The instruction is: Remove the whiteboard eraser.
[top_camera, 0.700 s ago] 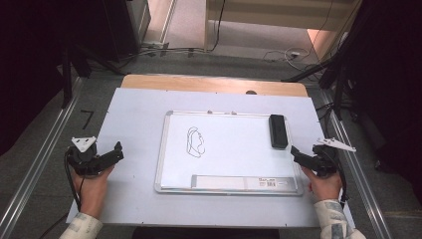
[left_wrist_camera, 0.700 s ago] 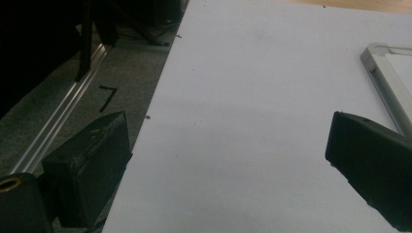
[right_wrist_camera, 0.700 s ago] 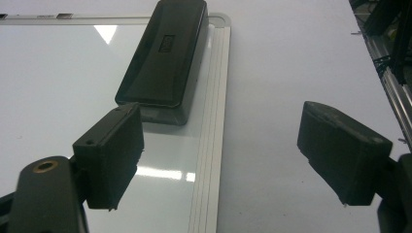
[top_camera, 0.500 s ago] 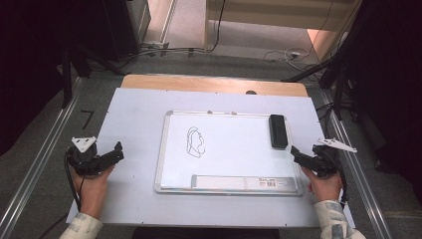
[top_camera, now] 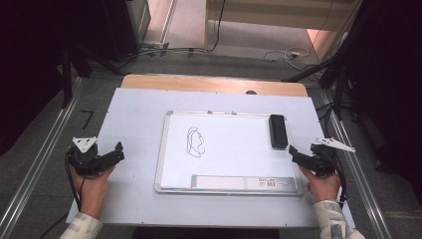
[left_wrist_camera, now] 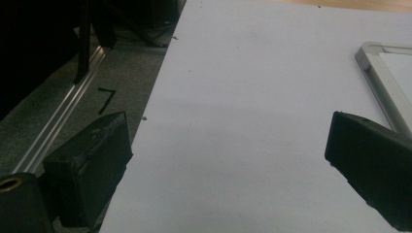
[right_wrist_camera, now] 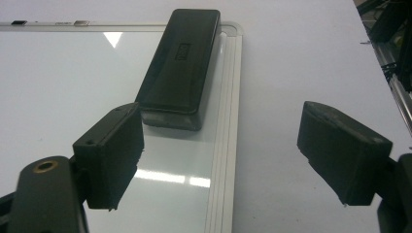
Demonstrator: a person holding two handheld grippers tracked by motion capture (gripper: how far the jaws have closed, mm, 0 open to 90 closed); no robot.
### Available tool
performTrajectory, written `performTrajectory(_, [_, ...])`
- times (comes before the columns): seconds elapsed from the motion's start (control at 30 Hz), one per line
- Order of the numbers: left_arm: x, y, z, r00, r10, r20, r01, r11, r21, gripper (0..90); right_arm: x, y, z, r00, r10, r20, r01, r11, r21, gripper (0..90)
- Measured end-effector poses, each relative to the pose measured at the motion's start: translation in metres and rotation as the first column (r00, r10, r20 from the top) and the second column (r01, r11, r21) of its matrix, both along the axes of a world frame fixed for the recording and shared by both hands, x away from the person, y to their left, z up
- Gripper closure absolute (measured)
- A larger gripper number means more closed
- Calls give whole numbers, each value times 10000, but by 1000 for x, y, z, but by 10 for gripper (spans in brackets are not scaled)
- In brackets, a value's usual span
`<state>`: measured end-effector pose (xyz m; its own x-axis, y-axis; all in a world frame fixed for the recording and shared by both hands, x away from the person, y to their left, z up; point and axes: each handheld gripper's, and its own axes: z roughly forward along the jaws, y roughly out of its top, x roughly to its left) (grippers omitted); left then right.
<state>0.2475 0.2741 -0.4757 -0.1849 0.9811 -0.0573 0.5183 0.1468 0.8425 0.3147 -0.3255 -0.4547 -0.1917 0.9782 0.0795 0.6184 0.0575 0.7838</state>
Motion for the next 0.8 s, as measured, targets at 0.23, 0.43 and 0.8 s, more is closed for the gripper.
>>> performTrajectory(0.23, [0, -1, 0, 10000, 32, -23, -32, 10000, 73, 40, 5, 10, 0, 9999, 124, -77, -124, 9999, -59, 156])
performTrajectory(0.43, [0, -1, 0, 10000, 14, -34, -14, 10000, 46, 40, 9, 16, 0, 9997, 236, -34, -236, 9996, -124, 156])
performTrajectory(0.8, [1, -1, -1, 9999, -7, -104, 8, 10000, 95, 40, 22, 27, -1, 9998, 183, -111, -187, 9994, -293, 156])
